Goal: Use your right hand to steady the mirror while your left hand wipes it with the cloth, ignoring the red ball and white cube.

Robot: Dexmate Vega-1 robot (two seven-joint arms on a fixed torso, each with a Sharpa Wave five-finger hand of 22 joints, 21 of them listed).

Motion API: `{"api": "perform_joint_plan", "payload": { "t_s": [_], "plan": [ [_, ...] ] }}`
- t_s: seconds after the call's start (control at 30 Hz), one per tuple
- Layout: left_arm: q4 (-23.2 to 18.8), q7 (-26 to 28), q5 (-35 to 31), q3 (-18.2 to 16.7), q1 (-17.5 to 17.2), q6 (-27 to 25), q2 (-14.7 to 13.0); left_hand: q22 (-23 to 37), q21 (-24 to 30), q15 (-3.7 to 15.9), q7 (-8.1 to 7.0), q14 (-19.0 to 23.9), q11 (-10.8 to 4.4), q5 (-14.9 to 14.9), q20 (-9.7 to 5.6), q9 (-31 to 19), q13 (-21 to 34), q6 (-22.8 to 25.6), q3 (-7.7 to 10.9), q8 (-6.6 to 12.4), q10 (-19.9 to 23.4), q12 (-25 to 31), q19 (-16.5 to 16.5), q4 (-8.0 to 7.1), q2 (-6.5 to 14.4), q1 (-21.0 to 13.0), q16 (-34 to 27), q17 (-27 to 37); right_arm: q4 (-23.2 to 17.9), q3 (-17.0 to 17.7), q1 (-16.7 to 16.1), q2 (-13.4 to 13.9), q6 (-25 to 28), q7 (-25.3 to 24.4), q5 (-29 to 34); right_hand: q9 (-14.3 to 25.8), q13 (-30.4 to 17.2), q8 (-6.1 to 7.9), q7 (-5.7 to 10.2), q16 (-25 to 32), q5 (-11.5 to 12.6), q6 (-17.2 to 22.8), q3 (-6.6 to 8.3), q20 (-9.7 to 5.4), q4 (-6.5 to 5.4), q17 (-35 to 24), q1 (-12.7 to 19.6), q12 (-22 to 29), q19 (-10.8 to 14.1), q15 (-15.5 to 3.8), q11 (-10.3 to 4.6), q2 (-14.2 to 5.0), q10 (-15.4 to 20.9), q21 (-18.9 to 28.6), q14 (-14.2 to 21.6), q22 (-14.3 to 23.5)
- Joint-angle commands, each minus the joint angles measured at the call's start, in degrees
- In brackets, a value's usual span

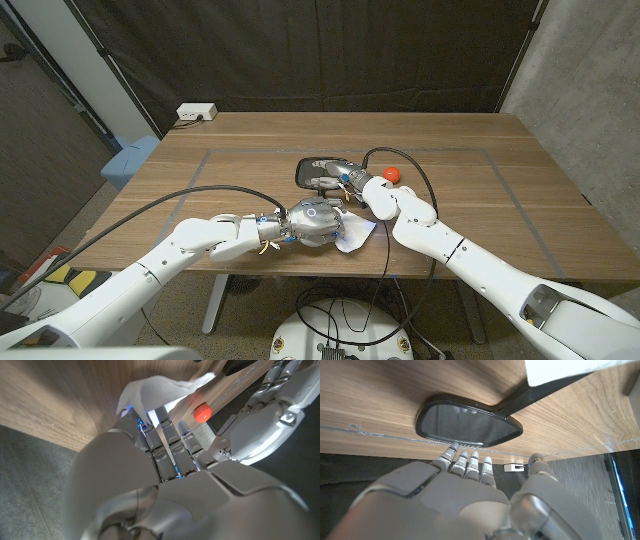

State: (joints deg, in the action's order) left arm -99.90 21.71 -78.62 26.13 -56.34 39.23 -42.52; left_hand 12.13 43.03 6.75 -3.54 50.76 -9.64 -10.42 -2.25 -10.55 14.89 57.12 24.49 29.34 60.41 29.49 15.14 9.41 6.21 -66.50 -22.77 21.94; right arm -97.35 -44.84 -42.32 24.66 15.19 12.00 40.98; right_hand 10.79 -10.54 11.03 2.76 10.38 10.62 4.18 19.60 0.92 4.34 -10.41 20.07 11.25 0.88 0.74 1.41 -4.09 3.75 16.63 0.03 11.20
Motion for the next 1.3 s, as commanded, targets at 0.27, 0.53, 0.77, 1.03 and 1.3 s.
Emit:
{"api": "perform_joint_plan", "payload": {
  "t_s": [0.27, 0.53, 0.77, 1.03, 1.3],
  "plan": [
    [2.56, 35.36, 5.43, -4.78, -1.12, -9.38, 5.58, 0.50, 3.16, 6.95, -0.82, 2.35, -1.74, -3.39, 0.99, -6.18, 8.48, -1.63, -2.12, 3.02, -0.24, 4.56, 0.25, -2.01, 0.99, -1.02, 1.74, 3.85, 2.45, -0.24, 1.77, -1.04, -0.16, -0.21, 0.13, 0.16, -0.19, 0.63, -0.11, 0.48, 0.58, 0.42, 0.38, -0.25, 0.56, -0.10, 0.67, 0.74, 0.63, -0.52, -0.26, -2.52, 1.11, -0.21, 0.58, 0.18],
    [5.49, 41.93, 7.81, -5.93, -0.54, -8.10, 5.94, 0.48, 3.47, 6.94, -0.98, 2.36, -1.81, -3.79, 0.85, -7.09, 9.63, -2.13, -2.31, 3.50, -0.59, 5.15, -0.10, -2.32, 1.10, -0.88, 2.35, 4.31, 3.32, -0.42, 2.01, -2.27, 1.69, -0.60, 0.45, 0.15, -0.18, 0.70, -0.13, 0.50, 0.54, 0.60, 0.40, -0.36, 0.62, -0.09, 0.80, 0.74, 0.80, -0.68, -0.33, -2.77, 1.14, -0.18, 0.68, 0.19],
    [7.86, 42.29, 5.96, -13.90, -3.00, -3.29, 12.70, 0.45, 3.59, 6.94, -1.18, 2.19, -1.83, -4.02, 0.90, -7.72, 10.43, -2.84, -2.44, 3.68, -1.27, 5.40, -0.64, -2.52, 1.16, -0.80, 2.88, 4.64, 4.30, -0.97, 3.03, -3.36, 3.10, -0.92, 1.15, 0.15, -0.18, 0.69, -0.11, 0.50, 0.51, 0.59, 0.40, -0.37, 0.66, -0.09, 0.87, 0.73, 0.85, -0.73, -0.33, -2.90, 1.14, -0.18, 0.70, 0.19],
    [10.65, 42.29, 1.06, -22.59, -4.30, 3.53, 19.95, 0.41, 3.82, 6.98, -1.89, 1.88, -1.86, -4.21, 0.79, -8.26, 11.15, -3.05, -2.56, 4.01, -1.73, 5.64, -0.85, -2.63, 1.12, -0.78, 3.48, 4.93, 2.41, -0.77, 2.99, -3.38, 6.70, -1.03, 2.88, 0.15, -0.17, 0.70, -0.07, 0.52, 0.48, 0.62, 0.46, -0.47, 0.79, -0.07, 1.08, 0.75, 1.08, -0.86, -0.28, -3.12, 1.23, -0.13, 0.85, 0.19],
    [13.70, 42.29, 1.07, -25.43, -4.04, 4.41, 22.59, 0.36, 4.00, 7.04, -2.11, 2.00, -1.85, -4.27, 0.67, -8.40, 11.73, -2.99, -2.64, 4.22, -1.91, 5.88, -1.08, -2.66, 1.19, -0.90, 3.77, 5.28, 1.90, 0.54, 1.97, -3.96, 8.66, -2.63, 1.70, 0.14, -0.17, 0.73, -0.01, 0.50, 0.53, 0.68, 0.84, -0.63, 1.08, 0.00, 1.73, 0.78, 1.35, -1.00, -0.50, -3.81, 1.38, -0.07, 1.01, 0.19]
  ]
}}
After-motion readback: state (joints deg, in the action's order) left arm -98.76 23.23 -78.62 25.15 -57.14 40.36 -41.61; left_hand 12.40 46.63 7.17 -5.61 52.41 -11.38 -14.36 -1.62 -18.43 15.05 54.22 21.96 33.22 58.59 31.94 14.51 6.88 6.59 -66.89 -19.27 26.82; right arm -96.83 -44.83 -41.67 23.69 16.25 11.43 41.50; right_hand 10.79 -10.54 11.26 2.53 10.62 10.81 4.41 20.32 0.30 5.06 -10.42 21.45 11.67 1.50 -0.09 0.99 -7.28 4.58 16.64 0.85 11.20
